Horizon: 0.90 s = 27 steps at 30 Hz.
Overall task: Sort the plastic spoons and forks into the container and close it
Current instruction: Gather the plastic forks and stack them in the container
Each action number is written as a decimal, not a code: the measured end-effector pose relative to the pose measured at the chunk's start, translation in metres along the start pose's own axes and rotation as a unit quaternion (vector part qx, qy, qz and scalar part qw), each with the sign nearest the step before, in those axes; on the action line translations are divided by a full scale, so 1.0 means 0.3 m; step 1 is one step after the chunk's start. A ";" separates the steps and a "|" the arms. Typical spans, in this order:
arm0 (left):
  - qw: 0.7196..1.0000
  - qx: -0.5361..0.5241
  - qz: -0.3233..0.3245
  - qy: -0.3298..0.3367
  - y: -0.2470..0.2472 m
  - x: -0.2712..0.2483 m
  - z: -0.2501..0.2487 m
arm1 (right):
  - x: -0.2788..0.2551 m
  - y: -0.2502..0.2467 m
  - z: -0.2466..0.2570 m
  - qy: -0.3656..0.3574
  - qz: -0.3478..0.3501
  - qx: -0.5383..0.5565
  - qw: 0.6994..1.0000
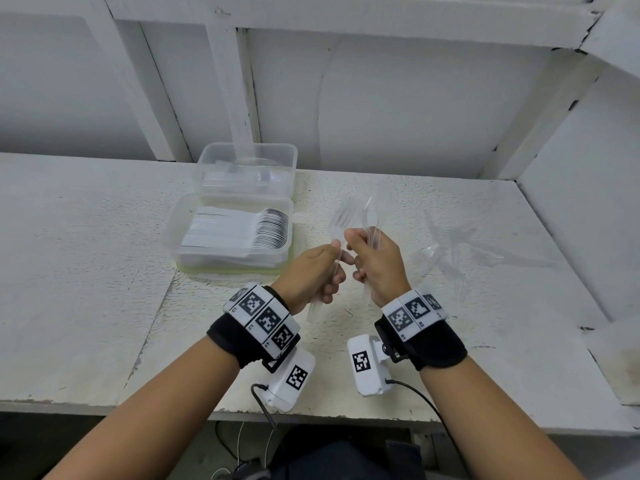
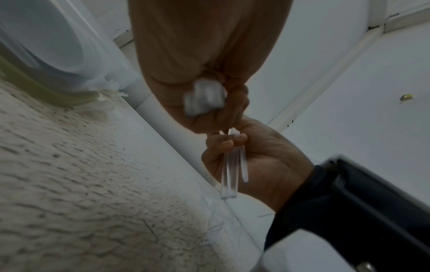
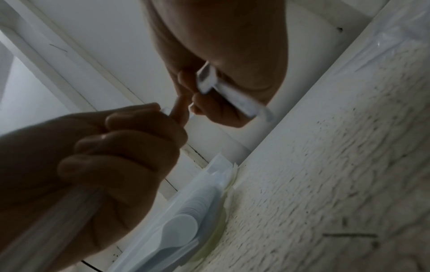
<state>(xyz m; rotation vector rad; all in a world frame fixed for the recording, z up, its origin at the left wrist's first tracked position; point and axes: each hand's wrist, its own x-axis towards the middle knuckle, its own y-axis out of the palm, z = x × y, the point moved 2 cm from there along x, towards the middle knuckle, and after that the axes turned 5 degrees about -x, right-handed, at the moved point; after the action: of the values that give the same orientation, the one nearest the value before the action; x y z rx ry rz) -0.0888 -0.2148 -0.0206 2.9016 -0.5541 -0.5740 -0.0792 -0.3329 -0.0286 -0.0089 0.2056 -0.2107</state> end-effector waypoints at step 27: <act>0.987 -0.145 -0.063 0.031 0.004 0.035 0.048 | -0.029 0.032 -0.026 -0.146 -0.069 -0.149 0.976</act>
<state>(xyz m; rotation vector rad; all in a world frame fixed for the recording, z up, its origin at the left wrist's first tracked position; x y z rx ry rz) -0.0856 -0.2208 -0.0372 2.6796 -0.2545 -0.5274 -0.0871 -0.3217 -0.0347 -0.3514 -0.0584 -0.3130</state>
